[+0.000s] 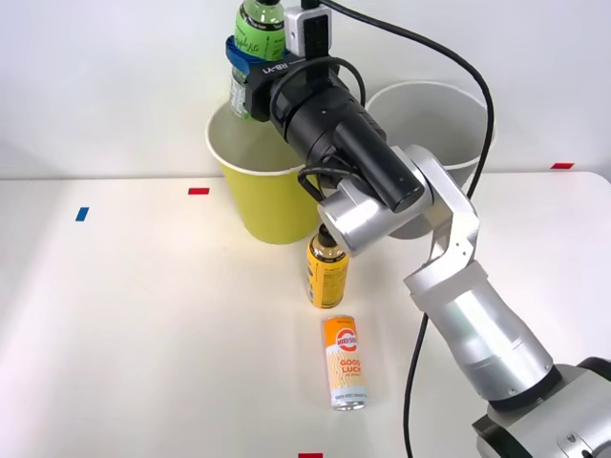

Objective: Put cans in the gray bin, plastic bottles in the light green bin

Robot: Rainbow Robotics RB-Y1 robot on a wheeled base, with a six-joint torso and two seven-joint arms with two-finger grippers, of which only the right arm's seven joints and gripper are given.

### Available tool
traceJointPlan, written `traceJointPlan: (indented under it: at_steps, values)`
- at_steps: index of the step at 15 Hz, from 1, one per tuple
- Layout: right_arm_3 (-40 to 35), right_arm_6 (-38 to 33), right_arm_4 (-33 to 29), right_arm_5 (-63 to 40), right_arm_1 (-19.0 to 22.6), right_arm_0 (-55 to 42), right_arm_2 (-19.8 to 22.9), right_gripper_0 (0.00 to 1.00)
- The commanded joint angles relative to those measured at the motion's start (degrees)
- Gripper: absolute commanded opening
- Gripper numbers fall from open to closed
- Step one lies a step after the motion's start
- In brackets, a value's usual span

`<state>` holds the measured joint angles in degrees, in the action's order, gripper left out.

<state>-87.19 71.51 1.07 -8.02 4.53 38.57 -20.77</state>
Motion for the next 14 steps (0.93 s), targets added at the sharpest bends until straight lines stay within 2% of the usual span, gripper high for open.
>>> traceJointPlan:
  at_steps: [1, 2, 3, 10, 13, 14]
  values:
    - [0.0, -0.2, 0.0, 0.3, 0.2, -0.1, -0.1, 0.74]
    - [0.0, -0.2, 0.0, 0.3, 0.3, 0.0, -0.1, 0.92]
    - [0.0, -0.2, 0.0, 0.3, 0.3, 0.0, -0.1, 1.00]
    - [-0.9, -1.1, -0.2, 0.4, 3.8, -0.1, -1.6, 1.00]
    - [-5.0, -2.9, 0.9, 0.3, 6.0, -0.3, -1.3, 1.00]
    - [-7.1, -5.6, 1.2, 0.4, 7.1, -0.4, -1.1, 1.00]
